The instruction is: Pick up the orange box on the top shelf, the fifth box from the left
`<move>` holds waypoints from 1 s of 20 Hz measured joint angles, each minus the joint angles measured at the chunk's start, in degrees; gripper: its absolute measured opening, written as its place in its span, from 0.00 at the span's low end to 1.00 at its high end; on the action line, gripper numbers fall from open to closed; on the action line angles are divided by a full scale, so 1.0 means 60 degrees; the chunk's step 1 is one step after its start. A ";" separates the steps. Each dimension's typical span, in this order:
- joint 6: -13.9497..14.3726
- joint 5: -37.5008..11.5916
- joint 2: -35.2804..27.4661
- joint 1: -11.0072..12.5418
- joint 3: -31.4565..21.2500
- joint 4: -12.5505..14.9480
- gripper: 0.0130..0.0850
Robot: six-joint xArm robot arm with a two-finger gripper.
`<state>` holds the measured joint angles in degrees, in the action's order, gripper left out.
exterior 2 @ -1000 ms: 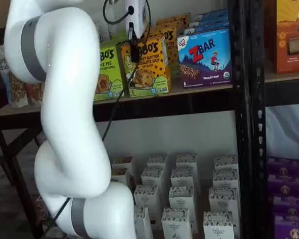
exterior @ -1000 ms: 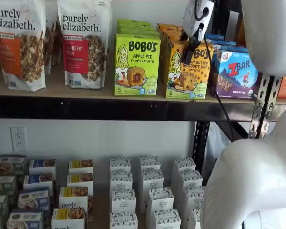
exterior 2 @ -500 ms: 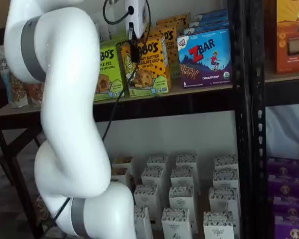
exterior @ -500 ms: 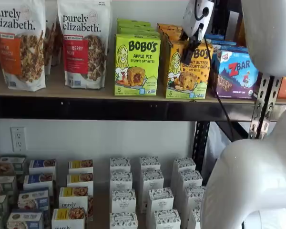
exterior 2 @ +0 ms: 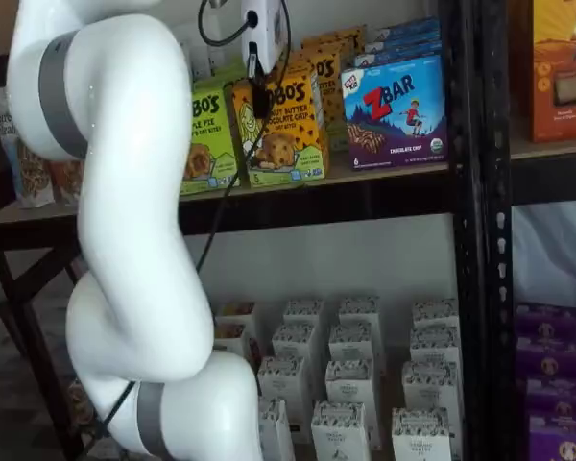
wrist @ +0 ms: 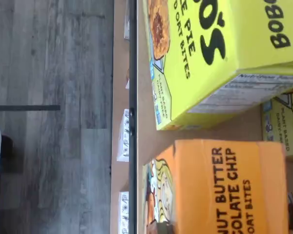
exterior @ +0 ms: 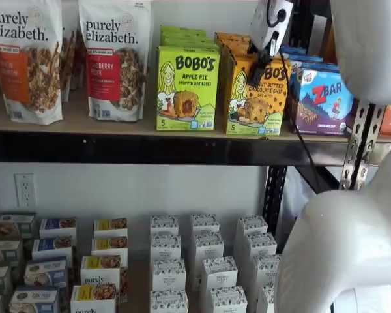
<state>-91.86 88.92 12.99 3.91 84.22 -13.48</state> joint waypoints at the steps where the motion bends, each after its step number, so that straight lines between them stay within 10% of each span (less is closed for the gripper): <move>1: -0.0001 0.0011 0.0001 0.0005 0.0002 -0.0022 0.39; 20: 0.0178 0.1043 0.1226 0.0030 -0.0487 -0.0160 0.39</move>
<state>-90.79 95.18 20.34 4.09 81.30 -14.44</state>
